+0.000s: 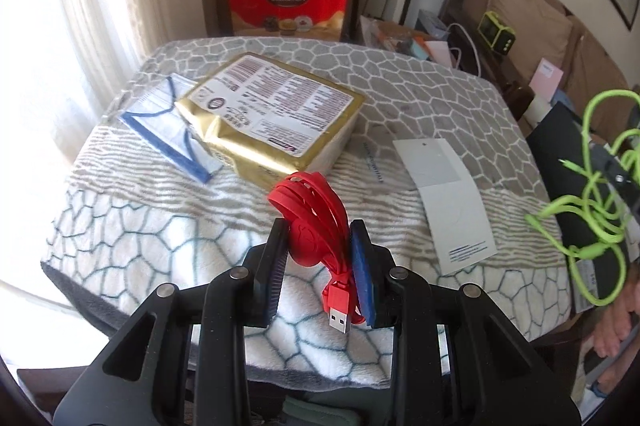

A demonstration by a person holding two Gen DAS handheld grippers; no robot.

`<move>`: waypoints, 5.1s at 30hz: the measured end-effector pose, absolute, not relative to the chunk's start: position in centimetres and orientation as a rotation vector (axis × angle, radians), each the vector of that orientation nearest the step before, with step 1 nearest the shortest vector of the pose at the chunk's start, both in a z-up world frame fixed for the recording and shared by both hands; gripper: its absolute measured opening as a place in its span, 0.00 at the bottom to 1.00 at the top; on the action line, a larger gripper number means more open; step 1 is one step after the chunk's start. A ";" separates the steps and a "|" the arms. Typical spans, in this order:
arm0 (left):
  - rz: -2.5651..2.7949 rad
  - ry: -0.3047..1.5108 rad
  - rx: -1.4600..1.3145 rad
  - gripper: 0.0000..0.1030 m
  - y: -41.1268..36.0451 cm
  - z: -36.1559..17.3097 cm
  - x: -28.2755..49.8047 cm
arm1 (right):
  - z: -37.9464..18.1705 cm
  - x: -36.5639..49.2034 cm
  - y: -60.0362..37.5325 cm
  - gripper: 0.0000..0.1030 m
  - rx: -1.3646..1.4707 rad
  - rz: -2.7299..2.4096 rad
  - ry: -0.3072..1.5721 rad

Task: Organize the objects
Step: 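Lift the green cable with the right tool while the left tool holds the red cable, then carry both held cables toward the cardboard box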

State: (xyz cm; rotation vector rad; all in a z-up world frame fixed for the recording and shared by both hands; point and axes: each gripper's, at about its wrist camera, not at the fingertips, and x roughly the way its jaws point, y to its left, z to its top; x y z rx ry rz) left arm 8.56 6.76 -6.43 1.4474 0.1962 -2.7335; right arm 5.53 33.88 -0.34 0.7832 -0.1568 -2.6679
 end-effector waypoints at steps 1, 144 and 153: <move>-2.731 0.189 1.441 0.28 6.7 -6.3 8.7 | -0.3 5.9 34.3 0.05 0.773 -2.671 -0.162; -3.154 0.089 0.948 0.27 21.8 2.3 8.5 | 5.5 10.2 49.9 0.06 0.607 -2.913 -0.252; -3.163 0.080 0.964 0.27 22.4 2.3 8.4 | 5.5 10.3 50.5 0.06 0.612 -2.922 -0.263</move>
